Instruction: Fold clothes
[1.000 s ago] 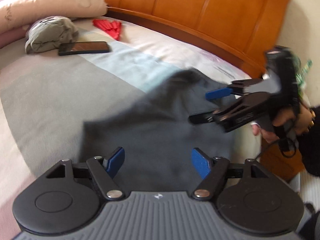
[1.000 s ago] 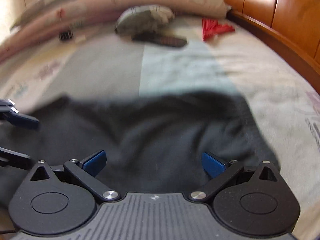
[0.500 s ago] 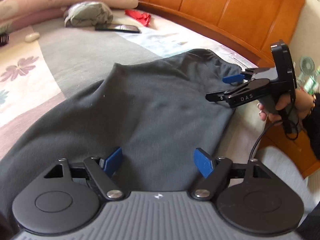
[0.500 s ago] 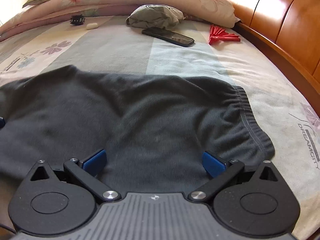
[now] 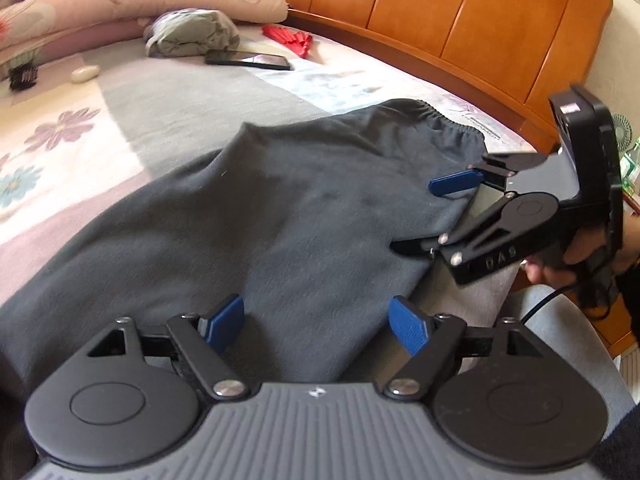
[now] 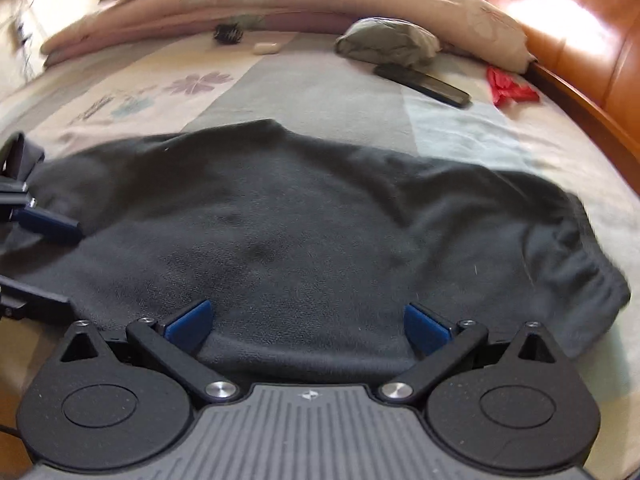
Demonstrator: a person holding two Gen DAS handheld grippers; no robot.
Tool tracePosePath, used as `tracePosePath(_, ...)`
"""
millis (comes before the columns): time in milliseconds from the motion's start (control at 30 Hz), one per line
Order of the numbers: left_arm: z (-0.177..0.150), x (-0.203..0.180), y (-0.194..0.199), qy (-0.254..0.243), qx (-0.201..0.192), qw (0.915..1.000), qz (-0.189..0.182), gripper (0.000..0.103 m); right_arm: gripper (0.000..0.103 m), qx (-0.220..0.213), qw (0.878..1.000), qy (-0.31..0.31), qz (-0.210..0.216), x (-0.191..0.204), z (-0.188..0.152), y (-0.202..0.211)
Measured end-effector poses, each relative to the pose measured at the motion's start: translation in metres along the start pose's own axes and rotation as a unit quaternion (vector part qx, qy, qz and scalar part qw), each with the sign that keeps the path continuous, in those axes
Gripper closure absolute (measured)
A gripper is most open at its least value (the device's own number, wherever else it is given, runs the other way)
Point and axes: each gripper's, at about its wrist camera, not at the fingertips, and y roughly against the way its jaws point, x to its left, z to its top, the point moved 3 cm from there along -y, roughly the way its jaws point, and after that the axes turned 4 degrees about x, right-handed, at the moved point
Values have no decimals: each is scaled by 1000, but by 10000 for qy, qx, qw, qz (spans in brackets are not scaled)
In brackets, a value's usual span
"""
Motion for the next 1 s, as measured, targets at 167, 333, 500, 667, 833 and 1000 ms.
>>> tracePosePath(167,1,17,17,239,-113,9995,-177,23,0,-12,10000,-74,-65,-2,-3,2)
tracePosePath(333,38,36,28,39,-614,9977,301,23,0,65,9997,-160,-155,1,-1,1)
tracePosePath(500,61,76,11,400,-427,9982,142,25,0,18,9997,-186,-152,0,-4,2)
tracePosePath(667,74,115,-10,877,6,9959,-238,26,0,-13,9997,-199,-144,0,-4,2)
tracePosePath(833,67,112,-5,946,95,9880,-1216,26,0,-51,9997,-209,-135,-1,-6,2)
tracePosePath(1000,64,96,5,684,114,9880,-1384,25,0,-90,9996,-217,-152,0,-6,3)
